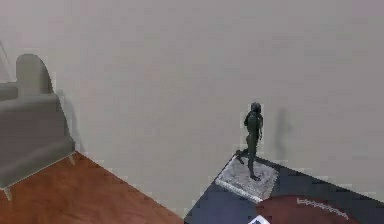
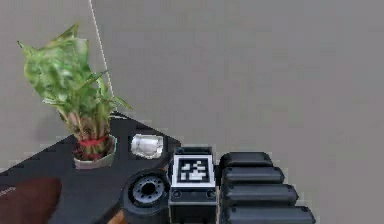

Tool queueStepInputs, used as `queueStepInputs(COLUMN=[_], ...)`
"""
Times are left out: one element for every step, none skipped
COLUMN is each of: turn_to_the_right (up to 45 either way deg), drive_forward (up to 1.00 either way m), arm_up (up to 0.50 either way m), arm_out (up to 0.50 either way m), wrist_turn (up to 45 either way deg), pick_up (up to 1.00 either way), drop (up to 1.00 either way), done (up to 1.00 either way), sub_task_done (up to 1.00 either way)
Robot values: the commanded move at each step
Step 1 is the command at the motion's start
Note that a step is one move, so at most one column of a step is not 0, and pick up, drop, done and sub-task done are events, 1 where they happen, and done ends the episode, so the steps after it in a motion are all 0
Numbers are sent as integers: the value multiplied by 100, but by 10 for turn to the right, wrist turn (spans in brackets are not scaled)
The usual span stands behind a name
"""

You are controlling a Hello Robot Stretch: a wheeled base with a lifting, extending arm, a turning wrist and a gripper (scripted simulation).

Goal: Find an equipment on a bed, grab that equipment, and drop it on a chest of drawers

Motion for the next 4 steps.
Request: queueStepInputs(turn_to_the_right=[-450,-450,-30,450], drive_forward=[0,0,0,0], arm_up=[0,0,0,0], arm_out=[0,0,0,0], wrist_turn=[0,0,0,0], pick_up=[0,0,0,0], drop=[0,0,0,0], done=[0,0,0,0], sub_task_done=[0,0,0,0])
